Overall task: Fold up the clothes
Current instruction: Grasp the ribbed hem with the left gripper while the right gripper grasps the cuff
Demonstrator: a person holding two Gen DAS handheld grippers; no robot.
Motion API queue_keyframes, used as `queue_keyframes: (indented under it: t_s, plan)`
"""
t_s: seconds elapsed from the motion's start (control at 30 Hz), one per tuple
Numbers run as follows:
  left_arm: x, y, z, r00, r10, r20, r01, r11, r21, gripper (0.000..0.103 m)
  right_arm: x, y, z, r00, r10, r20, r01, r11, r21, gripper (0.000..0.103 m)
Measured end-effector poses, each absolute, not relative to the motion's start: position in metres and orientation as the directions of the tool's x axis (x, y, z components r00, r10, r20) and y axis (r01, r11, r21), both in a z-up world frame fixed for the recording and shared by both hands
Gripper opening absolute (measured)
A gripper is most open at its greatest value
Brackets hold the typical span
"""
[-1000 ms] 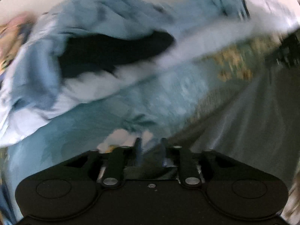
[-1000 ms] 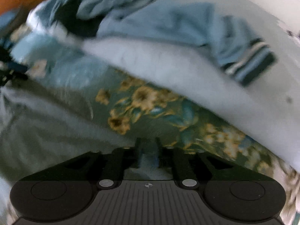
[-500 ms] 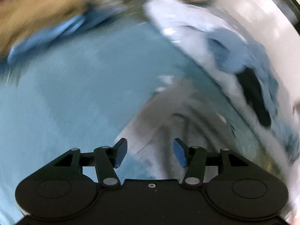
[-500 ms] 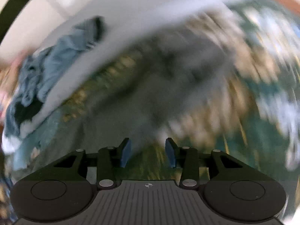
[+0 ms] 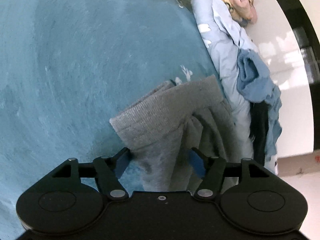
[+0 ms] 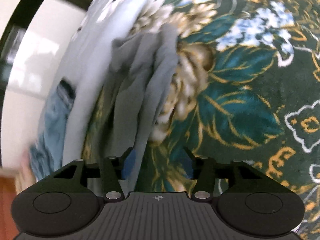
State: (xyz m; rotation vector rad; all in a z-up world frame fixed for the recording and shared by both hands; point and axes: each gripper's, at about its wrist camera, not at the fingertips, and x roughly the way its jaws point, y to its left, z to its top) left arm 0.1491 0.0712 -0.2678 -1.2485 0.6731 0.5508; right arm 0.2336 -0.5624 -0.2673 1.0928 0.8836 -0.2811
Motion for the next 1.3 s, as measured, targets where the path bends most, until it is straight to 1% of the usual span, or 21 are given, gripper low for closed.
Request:
queue_keyframes:
  t_s: [0.03, 0.07, 0.13, 0.2, 0.23, 0.27, 0.37, 0.47, 0.6, 0.7, 0.73, 0.77, 0.8, 0.87, 0.9, 0.93, 0.97, 1.1, 1.3]
  plan:
    - [0.149, 0.07, -0.268, 0.695, 0.021, -0.719, -0.703, 0.228, -0.673, 0.073, 0.236, -0.567, -0.271, 0.659, 0.204, -0.724, 0.604, 0.43, 0.671, 0.054]
    - [0.149, 0.07, -0.269, 0.701, 0.025, -0.713, -0.7, 0.221, -0.679, 0.073, 0.238, -0.57, -0.275, 0.678, 0.199, -0.708, 0.605, 0.396, 0.691, 0.058]
    - [0.15, 0.068, -0.267, 0.711, 0.029, -0.703, -0.69, 0.224, -0.689, 0.073, 0.245, -0.577, -0.284, 0.714, 0.185, -0.675, 0.603, 0.328, 0.727, 0.061]
    - [0.15, 0.067, -0.268, 0.724, 0.029, -0.69, -0.677, 0.225, -0.701, 0.073, 0.255, -0.583, -0.29, 0.733, 0.168, -0.659, 0.599, 0.301, 0.742, 0.065]
    - [0.15, 0.066, -0.268, 0.731, 0.03, -0.682, -0.67, 0.22, -0.709, 0.069, 0.262, -0.585, -0.293, 0.741, 0.164, -0.651, 0.592, 0.3, 0.748, 0.068]
    - [0.15, 0.064, -0.269, 0.737, 0.026, -0.675, -0.665, 0.207, -0.718, 0.065, 0.268, -0.588, -0.296, 0.745, 0.167, -0.646, 0.589, 0.291, 0.754, 0.069]
    - [0.152, 0.058, -0.273, 0.755, 0.01, -0.656, -0.646, 0.186, -0.74, 0.06, 0.284, -0.593, -0.304, 0.764, 0.192, -0.616, 0.566, 0.258, 0.783, 0.07]
    - [0.157, 0.05, -0.279, 0.767, -0.007, -0.642, -0.632, 0.165, -0.757, 0.058, 0.299, -0.592, -0.308, 0.765, 0.222, -0.605, 0.545, 0.277, 0.791, 0.07]
    - [0.163, 0.046, -0.284, 0.781, 0.013, -0.624, -0.621, 0.121, -0.775, 0.058, 0.306, -0.591, -0.313, 0.781, 0.254, -0.571, 0.512, 0.264, 0.817, 0.07]
    - [0.164, 0.048, -0.286, 0.777, 0.017, -0.63, -0.627, 0.107, -0.771, 0.058, 0.311, -0.591, -0.315, 0.776, 0.259, -0.575, 0.509, 0.28, 0.814, 0.063]
    - [0.164, 0.049, -0.287, 0.775, 0.017, -0.632, -0.63, 0.102, -0.77, 0.054, 0.312, -0.591, -0.316, 0.774, 0.261, -0.578, 0.512, 0.281, 0.812, 0.056]
    - [0.164, 0.05, -0.287, 0.773, 0.018, -0.634, -0.632, 0.098, -0.769, 0.047, 0.313, -0.591, -0.317, 0.771, 0.262, -0.581, 0.514, 0.281, 0.81, 0.048]
    - [0.164, 0.051, -0.288, 0.772, 0.019, -0.636, -0.635, 0.093, -0.767, 0.043, 0.314, -0.592, -0.318, 0.767, 0.264, -0.585, 0.518, 0.285, 0.807, 0.044]
    - [0.164, 0.053, -0.289, 0.762, 0.016, -0.648, -0.646, 0.081, -0.759, 0.025, 0.315, -0.591, -0.317, 0.752, 0.262, -0.605, 0.531, 0.304, 0.791, 0.031]
    - [0.162, 0.054, -0.29, 0.759, 0.016, -0.651, -0.651, 0.07, -0.756, 0.022, 0.313, -0.591, -0.315, 0.746, 0.256, -0.615, 0.538, 0.313, 0.783, 0.028]
    - [0.16, 0.056, -0.29, 0.756, 0.016, -0.654, -0.654, 0.057, -0.754, 0.018, 0.313, -0.591, -0.314, 0.74, 0.249, -0.625, 0.545, 0.322, 0.774, 0.021]
    - [0.159, 0.057, -0.29, 0.753, 0.016, -0.658, -0.658, 0.055, -0.751, 0.015, 0.312, -0.591, -0.313, 0.734, 0.242, -0.634, 0.553, 0.33, 0.765, 0.017]
    - [0.163, 0.059, -0.282, 0.749, 0.025, -0.662, -0.662, 0.074, -0.746, 0.011, 0.308, -0.586, -0.302, 0.734, 0.216, -0.644, 0.55, 0.369, 0.75, 0.012]
    - [0.16, 0.069, -0.251, 0.79, 0.062, -0.61, -0.613, 0.09, -0.785, 0.005, 0.301, -0.577, -0.278, 0.759, 0.188, -0.624, 0.523, 0.396, 0.755, 0.009]
